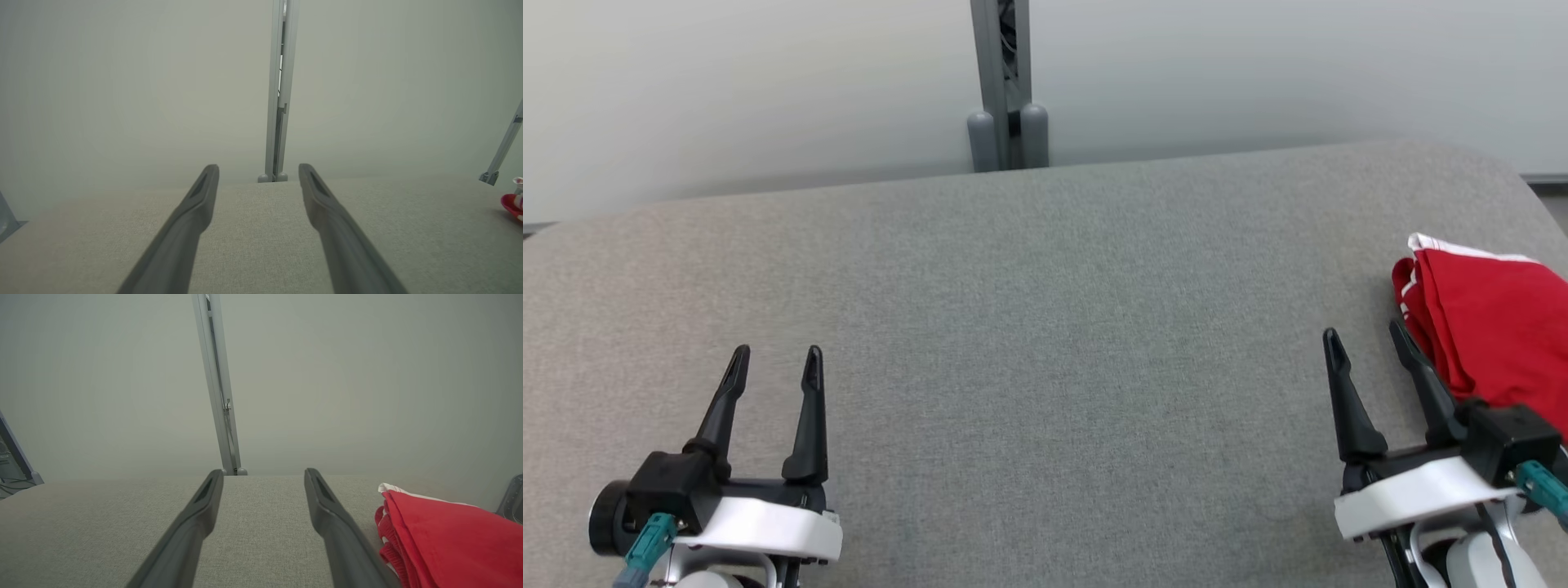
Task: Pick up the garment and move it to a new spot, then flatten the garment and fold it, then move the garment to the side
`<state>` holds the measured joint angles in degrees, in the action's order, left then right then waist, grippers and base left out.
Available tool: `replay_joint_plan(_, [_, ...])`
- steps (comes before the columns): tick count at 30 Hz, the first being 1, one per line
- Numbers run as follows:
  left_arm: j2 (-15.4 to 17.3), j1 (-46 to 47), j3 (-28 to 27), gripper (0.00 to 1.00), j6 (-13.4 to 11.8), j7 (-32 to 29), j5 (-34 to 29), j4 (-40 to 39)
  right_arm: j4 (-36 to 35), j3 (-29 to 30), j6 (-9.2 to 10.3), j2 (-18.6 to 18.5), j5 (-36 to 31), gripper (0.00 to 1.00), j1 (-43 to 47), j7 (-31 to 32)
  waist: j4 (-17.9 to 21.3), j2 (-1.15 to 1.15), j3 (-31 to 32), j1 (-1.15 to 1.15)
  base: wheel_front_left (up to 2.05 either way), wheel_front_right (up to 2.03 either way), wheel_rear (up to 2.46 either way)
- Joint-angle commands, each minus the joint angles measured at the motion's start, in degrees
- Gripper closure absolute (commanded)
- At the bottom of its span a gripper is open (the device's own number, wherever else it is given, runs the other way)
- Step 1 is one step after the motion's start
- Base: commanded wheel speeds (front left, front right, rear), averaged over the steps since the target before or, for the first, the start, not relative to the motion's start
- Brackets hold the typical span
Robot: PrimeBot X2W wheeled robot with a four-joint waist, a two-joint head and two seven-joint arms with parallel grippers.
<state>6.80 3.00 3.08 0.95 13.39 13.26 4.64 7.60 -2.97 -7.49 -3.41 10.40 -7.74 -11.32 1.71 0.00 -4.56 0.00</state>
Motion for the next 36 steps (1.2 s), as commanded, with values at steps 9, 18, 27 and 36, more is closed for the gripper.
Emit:
replay_joint_plan(9, [0.9, -4.0, 0.6, 0.00, -0.8, -0.9, -0.1, 0.4, -0.6, 1.3, -0.01, 0.3, -1.6, 0.00, 5.1, 1.8, -1.3, 0.00, 4.6, 0.00, 0.00, 0.00, 0.00])
replay_joint_plan(18, [1.3, -6.2, 0.9, 0.00, -1.4, -2.6, 0.5, -0.5, -2.4, 1.5, -0.01, 0.4, -0.8, 0.00, 8.1, 2.9, -1.5, 0.00, 5.2, 0.00, 0.00, 0.00, 0.00])
replay_joint_plan(27, [1.8, -6.1, 1.2, 0.00, -1.9, -3.2, 0.7, -1.2, -2.4, 1.4, -0.01, 0.4, 0.2, 0.00, 8.0, 2.6, -1.4, 0.00, 5.0, 0.00, 0.00, 0.00, 0.00])
replay_joint_plan(36, [1.9, -5.7, 1.7, 0.00, -2.2, -3.8, 1.1, -1.2, -2.4, 1.7, -0.01, 0.4, 0.5, 0.00, 7.9, 2.5, -1.6, 0.00, 4.8, 0.00, 0.00, 0.00, 0.00])
